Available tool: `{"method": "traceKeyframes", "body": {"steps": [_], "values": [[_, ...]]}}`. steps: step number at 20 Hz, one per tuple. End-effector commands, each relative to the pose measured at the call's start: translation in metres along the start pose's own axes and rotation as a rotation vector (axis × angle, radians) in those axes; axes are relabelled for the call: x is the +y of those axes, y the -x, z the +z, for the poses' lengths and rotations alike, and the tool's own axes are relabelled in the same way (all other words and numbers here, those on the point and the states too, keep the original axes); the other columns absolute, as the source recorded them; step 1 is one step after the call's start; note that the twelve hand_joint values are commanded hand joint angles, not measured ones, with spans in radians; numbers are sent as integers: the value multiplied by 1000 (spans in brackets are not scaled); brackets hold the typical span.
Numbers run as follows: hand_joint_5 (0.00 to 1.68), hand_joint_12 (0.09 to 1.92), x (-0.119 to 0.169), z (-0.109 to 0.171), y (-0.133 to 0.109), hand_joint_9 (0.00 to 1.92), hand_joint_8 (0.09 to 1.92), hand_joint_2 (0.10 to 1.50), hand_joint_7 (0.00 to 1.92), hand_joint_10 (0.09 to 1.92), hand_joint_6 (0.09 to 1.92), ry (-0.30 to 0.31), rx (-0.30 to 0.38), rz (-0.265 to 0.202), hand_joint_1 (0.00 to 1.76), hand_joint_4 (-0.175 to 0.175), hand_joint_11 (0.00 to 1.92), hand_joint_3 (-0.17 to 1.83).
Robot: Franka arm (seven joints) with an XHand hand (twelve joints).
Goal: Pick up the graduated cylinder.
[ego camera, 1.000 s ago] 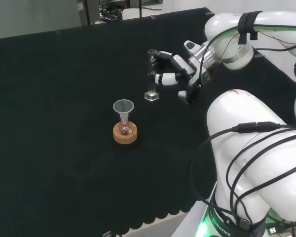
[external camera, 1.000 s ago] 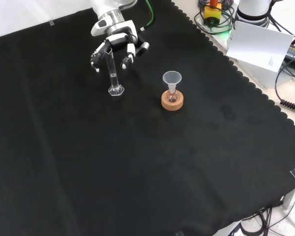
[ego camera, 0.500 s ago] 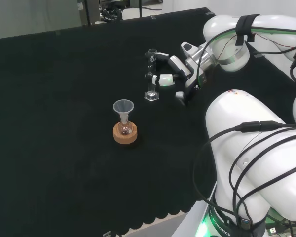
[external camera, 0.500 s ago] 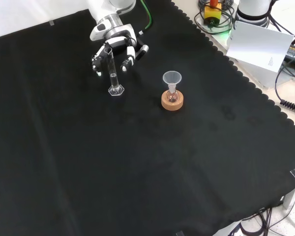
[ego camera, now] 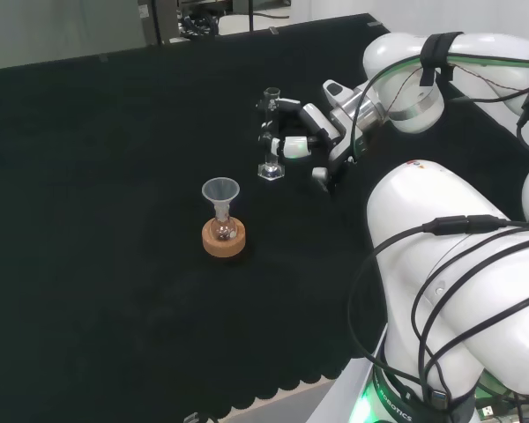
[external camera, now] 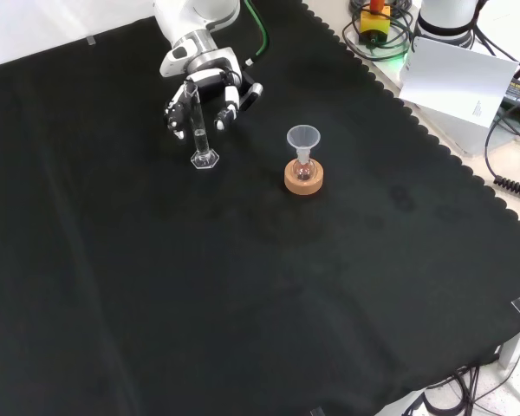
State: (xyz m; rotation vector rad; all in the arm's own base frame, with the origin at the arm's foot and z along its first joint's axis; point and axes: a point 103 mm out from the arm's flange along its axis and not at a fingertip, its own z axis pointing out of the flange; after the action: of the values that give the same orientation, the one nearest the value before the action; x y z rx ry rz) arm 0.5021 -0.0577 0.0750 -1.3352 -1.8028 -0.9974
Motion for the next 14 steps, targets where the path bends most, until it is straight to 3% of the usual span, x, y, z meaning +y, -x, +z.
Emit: {"method": "traceKeyframes", "body": {"steps": [1, 14], "values": [[572, 1242, -1, 0, 1, 816, 590, 620, 582, 459, 441, 1, 0, 2, 1105, -14, 495, 684], [565, 1236, -1, -1, 3, 821, 597, 648, 593, 458, 544, 21, 28, 6, 1120, -9, 533, 704]]}}
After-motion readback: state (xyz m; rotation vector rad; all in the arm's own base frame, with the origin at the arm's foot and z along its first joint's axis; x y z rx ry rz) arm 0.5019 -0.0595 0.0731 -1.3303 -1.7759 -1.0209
